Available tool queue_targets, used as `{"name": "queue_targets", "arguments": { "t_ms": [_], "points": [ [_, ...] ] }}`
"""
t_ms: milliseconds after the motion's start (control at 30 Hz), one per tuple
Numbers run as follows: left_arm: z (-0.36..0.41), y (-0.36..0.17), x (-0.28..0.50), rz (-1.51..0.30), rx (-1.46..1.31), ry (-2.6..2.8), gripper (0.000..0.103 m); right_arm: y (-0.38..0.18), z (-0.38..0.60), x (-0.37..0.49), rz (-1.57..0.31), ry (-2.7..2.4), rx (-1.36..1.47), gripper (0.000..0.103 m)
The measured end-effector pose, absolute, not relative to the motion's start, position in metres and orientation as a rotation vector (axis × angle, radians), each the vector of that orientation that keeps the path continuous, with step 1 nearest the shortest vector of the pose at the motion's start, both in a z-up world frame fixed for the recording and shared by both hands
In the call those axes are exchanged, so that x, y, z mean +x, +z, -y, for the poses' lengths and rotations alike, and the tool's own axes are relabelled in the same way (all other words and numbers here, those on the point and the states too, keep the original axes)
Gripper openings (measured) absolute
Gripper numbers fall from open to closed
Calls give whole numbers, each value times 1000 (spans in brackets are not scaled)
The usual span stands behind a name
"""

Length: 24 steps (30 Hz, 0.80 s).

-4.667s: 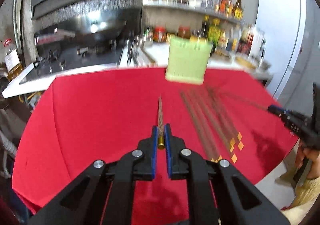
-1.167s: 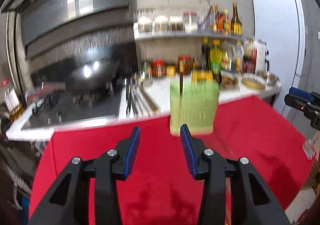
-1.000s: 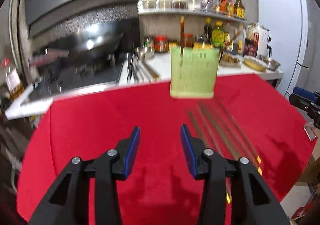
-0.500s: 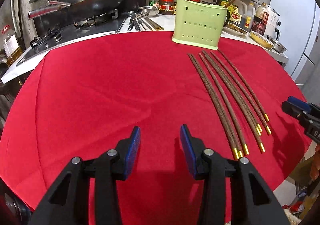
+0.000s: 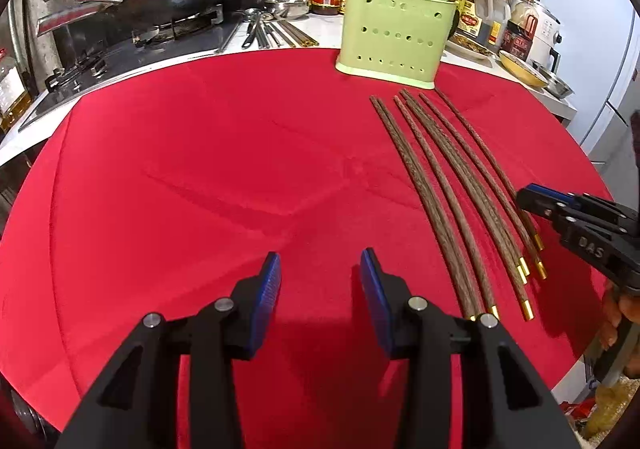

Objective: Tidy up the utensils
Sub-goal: 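Grasp another wooden chopstick with the right tool while the left tool approaches the pile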

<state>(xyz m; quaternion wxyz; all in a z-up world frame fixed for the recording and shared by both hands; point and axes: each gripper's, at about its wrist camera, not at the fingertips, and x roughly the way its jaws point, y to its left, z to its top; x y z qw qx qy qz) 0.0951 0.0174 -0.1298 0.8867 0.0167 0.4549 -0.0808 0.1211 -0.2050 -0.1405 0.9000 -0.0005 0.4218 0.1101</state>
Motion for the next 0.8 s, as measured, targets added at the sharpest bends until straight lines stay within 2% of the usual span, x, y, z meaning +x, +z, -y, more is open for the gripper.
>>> {"name": "queue_targets", "arguments": {
  "t_ms": [133, 800],
  "points": [
    [-11, -130, 98, -952, 35, -185, 41, -144, 206, 123, -873, 211, -24, 9],
    [46, -135, 100, -998, 113, -279, 41, -141, 256, 83, -881, 186, 41, 7]
  ]
}}
